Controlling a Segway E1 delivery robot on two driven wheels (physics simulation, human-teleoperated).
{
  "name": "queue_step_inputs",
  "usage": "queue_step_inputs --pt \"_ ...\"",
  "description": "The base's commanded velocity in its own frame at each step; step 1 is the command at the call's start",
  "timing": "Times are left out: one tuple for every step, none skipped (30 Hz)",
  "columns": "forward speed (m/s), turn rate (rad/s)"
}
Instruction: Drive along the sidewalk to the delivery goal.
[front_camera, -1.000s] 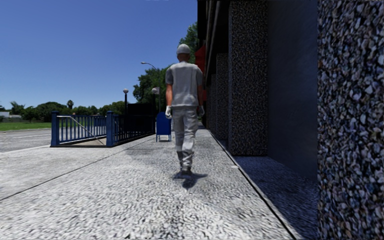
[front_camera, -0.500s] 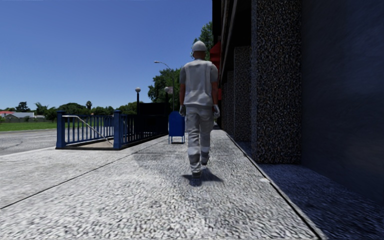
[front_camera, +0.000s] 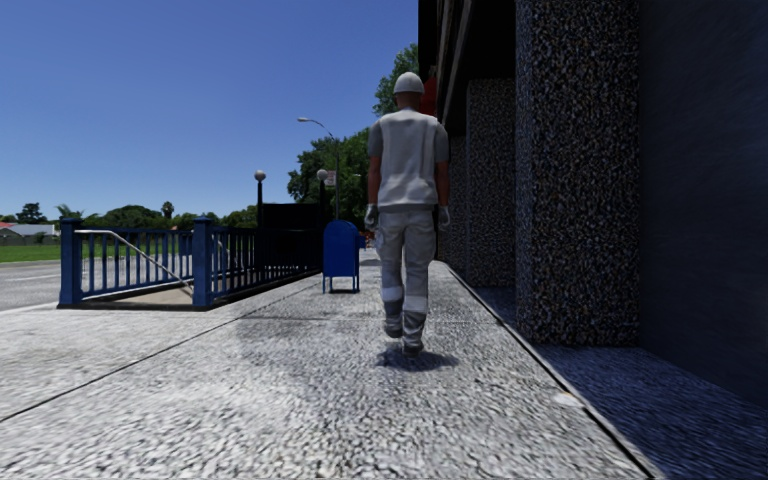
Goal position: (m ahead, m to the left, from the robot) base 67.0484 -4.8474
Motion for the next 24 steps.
queue_step_inputs --pt "1.30 0.00" --pt "1.30 0.00" --pt "1.36 0.00" --pt "1.44 0.00" --pt "1.49 0.00" --pt "1.49 0.00" --pt "1.51 0.00" --pt "1.52 0.00" --pt "1.52 0.00" --pt "1.52 0.00" --pt "1.52 0.00" --pt "1.50 -0.09" --pt "1.49 -0.21" --pt "1.49 -0.21" --pt "1.48 -0.26" --pt "1.48 -0.28" --pt "1.47 -0.28" --pt "1.47 -0.28" --pt "1.47 -0.25" --pt "1.47 -0.16" --pt "1.47 -0.01" --pt "1.47 -0.01" --pt "1.47 0.00" --pt "1.47 0.00"
